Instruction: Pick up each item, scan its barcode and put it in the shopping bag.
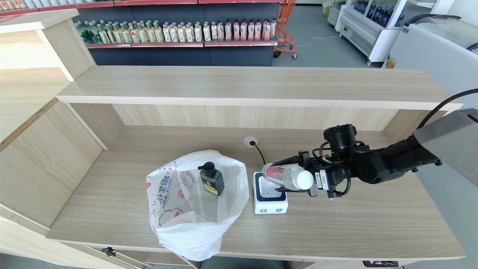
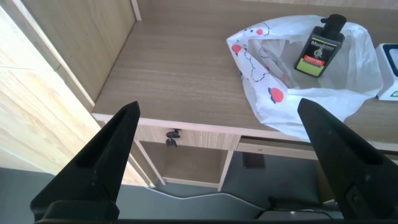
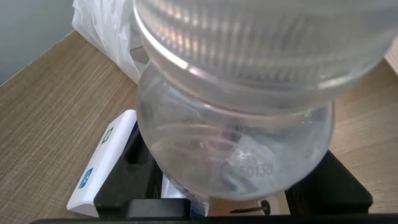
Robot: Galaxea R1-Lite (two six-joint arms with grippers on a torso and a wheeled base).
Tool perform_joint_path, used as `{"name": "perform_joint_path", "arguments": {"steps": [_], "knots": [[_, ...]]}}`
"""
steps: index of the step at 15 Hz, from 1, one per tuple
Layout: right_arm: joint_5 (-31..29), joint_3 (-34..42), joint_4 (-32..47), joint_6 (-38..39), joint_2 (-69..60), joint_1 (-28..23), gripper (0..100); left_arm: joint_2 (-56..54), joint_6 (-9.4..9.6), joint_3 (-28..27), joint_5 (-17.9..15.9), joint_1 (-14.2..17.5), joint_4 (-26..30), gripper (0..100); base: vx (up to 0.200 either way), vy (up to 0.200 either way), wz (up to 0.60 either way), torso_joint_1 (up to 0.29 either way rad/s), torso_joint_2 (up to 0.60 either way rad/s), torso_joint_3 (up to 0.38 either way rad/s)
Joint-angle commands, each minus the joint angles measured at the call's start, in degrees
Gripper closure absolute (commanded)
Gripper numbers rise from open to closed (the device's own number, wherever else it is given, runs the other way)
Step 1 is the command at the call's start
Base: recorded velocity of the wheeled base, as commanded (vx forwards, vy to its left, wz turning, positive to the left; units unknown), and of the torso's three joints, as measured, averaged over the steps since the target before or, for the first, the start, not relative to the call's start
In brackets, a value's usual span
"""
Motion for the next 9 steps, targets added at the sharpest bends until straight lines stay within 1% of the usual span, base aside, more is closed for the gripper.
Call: {"name": "perform_joint_path", "arguments": {"steps": [1,9], "knots": [[-0.1,0.3,0.1,-0.1,0.0,0.0,100,0.0,-0.02,0.0,0.0,0.0,0.0,0,0.000,0.000,0.00,0.000,0.00,0.000],[-0.3,1.4,0.1,0.0,-0.7,0.0,100,0.0,-0.02,0.0,0.0,0.0,0.0,0,0.000,0.000,0.00,0.000,0.00,0.000]]}}
